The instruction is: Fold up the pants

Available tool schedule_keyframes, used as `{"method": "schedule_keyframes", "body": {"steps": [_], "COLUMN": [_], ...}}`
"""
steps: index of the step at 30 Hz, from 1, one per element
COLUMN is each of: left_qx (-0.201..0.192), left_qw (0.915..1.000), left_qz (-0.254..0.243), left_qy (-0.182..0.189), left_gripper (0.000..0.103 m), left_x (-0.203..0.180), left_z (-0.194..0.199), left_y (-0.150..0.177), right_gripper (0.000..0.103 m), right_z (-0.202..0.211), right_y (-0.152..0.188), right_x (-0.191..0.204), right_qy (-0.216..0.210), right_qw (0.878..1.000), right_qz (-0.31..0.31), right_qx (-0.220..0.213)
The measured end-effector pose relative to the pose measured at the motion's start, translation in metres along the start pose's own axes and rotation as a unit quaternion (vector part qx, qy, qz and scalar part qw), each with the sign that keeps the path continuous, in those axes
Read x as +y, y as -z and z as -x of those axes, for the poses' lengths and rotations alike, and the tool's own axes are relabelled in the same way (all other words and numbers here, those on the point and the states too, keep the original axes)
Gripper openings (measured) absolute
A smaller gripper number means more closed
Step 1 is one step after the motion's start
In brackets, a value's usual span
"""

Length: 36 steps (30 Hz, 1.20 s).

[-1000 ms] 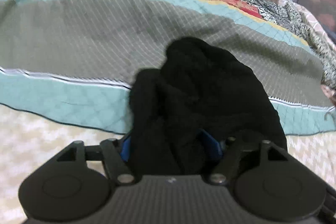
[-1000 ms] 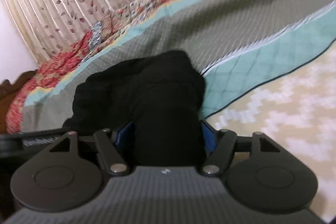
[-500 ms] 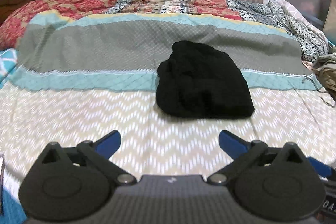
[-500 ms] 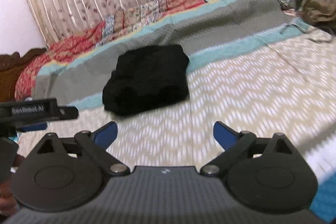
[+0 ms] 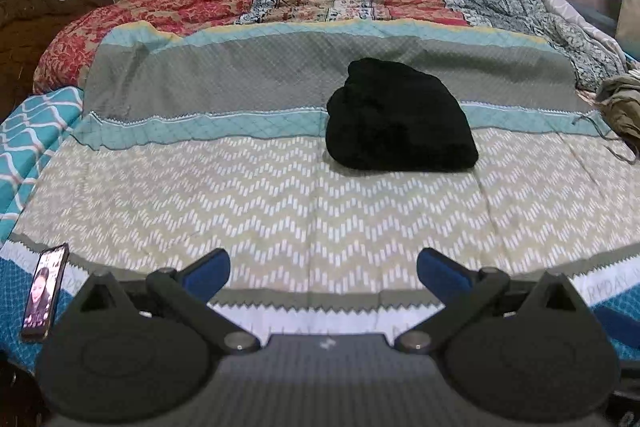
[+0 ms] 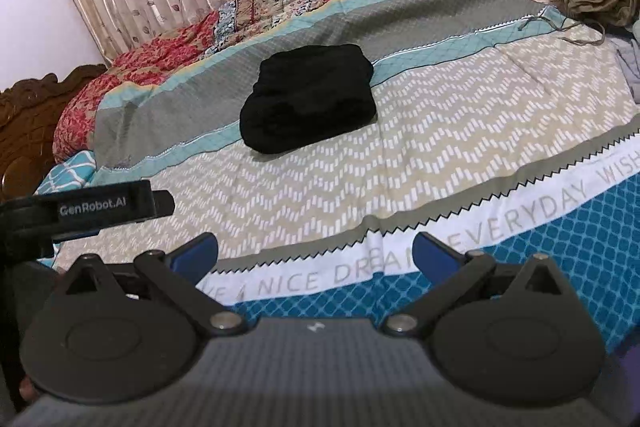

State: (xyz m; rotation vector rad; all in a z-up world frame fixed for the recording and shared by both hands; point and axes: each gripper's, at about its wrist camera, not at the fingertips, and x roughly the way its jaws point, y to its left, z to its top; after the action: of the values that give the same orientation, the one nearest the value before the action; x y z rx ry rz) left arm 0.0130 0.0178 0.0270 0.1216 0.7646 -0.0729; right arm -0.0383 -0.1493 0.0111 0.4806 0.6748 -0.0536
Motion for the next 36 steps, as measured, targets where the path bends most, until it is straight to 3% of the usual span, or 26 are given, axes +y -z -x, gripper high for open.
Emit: {"method": "schedule_keyframes", "body": {"steps": [8,14,23,36], "left_qx": [-0.008,-0.017,-0.031,-0.007], "left_qw": [0.9999,0.9993,0.9984,0.9996], "left_qz": [-0.001,-0.029,-0.039,-0.023], "left_qy": [0.008,-0.017,-0.027,-0.018], "left_gripper": [0.103,0.103,0.103,0.103], "left_x": [-0.002,-0.012,-0.019,-0.007], "left_z": [0.009,0.006,0.008,0.008], "left_y": [-0.001,0.005,0.006,0.002], "right_gripper": [0.103,0.103,0.103,0.103], "right_z": [0.007,0.0,-0.003,0.001], "right_y": [0.007,0.011,0.013,0.009], "right_x": [0.009,0.011,0.01,0.014], "right_qy": [0.0,-0.001,0.004,0.004], "right_qw": [1.0,1.0,1.0,0.999], "right_qz": [0.004,0.014,0.012,0.025], "right_qx": [0.002,0.01,0.022,0.034]}}
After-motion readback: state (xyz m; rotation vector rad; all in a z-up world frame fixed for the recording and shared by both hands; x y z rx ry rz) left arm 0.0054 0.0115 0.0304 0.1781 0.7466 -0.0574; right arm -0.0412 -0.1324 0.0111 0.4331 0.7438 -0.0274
